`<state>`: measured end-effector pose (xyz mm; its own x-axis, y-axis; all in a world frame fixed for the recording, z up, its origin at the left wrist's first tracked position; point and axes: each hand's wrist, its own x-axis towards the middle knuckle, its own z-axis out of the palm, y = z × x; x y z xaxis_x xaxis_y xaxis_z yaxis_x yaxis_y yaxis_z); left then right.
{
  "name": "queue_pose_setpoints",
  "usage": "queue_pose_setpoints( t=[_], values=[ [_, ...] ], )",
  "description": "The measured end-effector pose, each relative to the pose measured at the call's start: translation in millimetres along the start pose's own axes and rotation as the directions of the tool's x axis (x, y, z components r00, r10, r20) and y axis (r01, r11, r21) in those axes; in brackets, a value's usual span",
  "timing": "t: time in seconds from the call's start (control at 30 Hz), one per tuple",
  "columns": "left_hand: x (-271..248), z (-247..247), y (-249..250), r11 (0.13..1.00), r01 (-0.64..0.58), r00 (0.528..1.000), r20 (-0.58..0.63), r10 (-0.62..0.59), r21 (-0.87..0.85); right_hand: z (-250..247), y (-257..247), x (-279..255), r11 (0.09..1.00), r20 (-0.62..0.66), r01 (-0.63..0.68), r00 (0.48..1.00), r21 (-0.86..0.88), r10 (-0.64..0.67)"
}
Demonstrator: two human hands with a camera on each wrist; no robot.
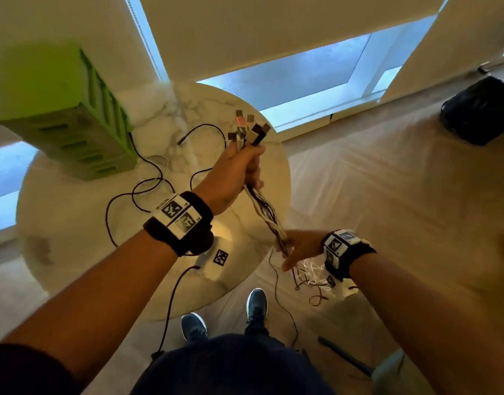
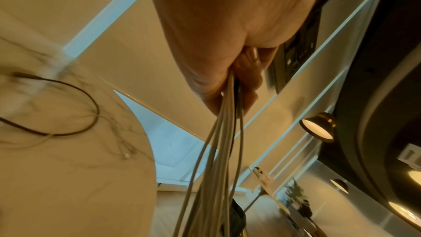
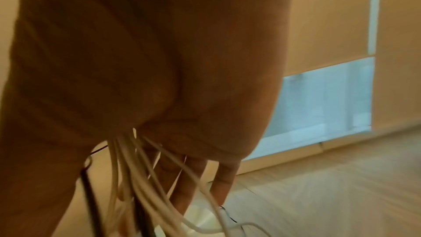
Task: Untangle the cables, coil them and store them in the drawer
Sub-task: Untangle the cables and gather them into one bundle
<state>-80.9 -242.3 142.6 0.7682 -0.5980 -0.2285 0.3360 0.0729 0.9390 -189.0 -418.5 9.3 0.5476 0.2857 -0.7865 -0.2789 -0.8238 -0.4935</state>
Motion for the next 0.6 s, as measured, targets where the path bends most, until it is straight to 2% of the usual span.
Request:
queue_pose_setpoints(
  t=[0.1,0.17,0.3,0.37,0.43,0.5,0.6],
  values=[
    [-7,-28,9,0.996,-0.021,0.991,-0.133,0.010,-0.082,-17,-25,10,0.983,0.032,0.041,0.999,-0.179,-0.036],
    [-10,-47,17,0.992,-0.064,0.974,-0.222,0.039,-0.109,-35,-40,13,0.969,0.029,0.084,0.996,-0.233,-0.080],
    [-15,-82,21,0.984,-0.115,0.922,-0.383,0.054,-0.138,-76,-64,18,0.981,0.053,0.191,0.981,-0.029,-0.189],
    [-17,-95,16,0.980,-0.125,0.897,-0.440,0.046,-0.153,-95,-72,27,0.977,0.032,0.212,0.977,-0.006,-0.212],
    [-18,-104,11,0.979,-0.136,0.871,-0.489,0.044,-0.154,-112,-78,41,0.967,-0.070,0.237,0.967,-0.089,-0.244],
    [-18,-112,6,0.974,-0.148,0.844,-0.535,0.035,-0.169,-126,-83,59,0.962,-0.230,0.239,0.936,-0.133,-0.265],
    [-13,-122,-1,0.967,-0.152,0.823,-0.568,0.008,-0.205,-142,-84,97,0.987,-0.389,0.147,0.907,-0.060,-0.158]
  ],
)
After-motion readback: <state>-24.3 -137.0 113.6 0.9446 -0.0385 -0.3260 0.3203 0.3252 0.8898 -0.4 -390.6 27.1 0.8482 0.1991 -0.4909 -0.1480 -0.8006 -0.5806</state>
